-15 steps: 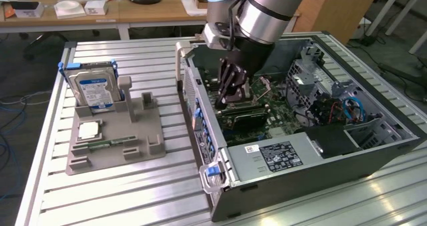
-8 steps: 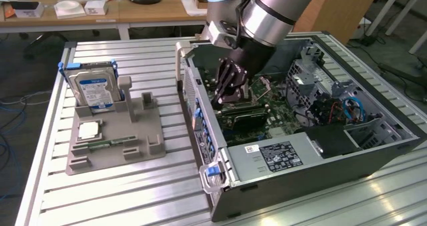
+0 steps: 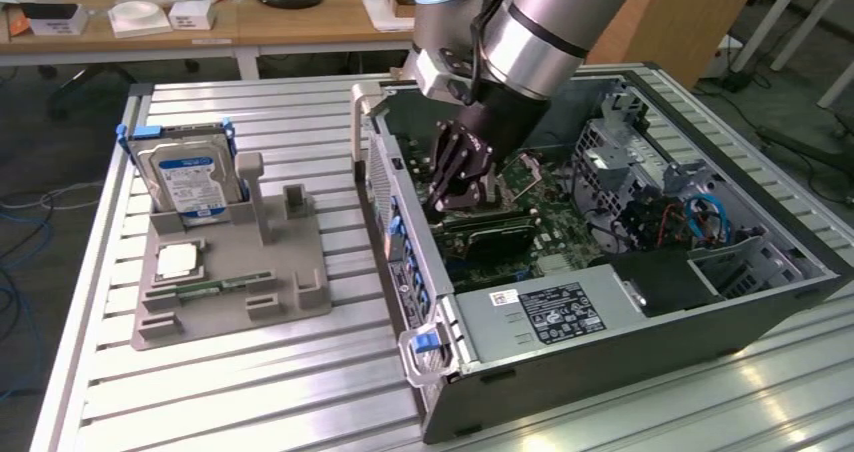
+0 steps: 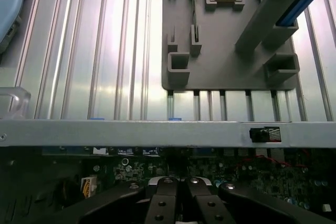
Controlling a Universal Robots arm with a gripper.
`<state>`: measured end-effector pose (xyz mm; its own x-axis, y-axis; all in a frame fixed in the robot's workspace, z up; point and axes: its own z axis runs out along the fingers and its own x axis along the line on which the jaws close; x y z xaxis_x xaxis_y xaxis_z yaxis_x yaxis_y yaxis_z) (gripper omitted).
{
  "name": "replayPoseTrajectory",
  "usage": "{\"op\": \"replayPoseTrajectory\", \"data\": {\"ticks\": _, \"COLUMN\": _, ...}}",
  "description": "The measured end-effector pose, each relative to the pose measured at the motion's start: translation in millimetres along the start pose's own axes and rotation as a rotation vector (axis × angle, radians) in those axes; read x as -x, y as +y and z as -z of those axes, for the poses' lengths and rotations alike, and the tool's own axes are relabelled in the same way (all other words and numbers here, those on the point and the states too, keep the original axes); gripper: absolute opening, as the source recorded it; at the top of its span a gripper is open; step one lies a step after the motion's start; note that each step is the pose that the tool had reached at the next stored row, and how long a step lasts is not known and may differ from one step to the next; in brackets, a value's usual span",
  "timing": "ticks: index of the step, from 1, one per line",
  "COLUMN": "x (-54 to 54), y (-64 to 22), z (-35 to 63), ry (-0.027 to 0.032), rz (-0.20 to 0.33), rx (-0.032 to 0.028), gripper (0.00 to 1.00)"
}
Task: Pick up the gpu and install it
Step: 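Press down on the gpu until it lock into place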
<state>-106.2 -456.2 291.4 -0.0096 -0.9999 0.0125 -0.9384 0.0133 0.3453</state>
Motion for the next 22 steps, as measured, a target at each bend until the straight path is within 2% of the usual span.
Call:
{"op": "replayPoseTrajectory", "data": {"ticks": 7, "x": 1.1, "y": -0.2, "z": -4.0, "ry": 0.0003, "rz": 0.000, "rx": 0.0035, "gripper": 0.10}}
{"op": "replayPoseTrajectory", "data": {"ticks": 17, "x": 1.8, "y": -1.1, "z": -7.6, "ry": 0.0004, "rz": 0.000, "rx": 0.0043, "gripper": 0.10}}
{"op": "replayPoseTrajectory", "data": {"ticks": 22, "x": 1.9, "y": -6.3, "z": -5.5, "ry": 0.0000, "rz": 0.000, "rx": 0.0042, "gripper": 0.10}}
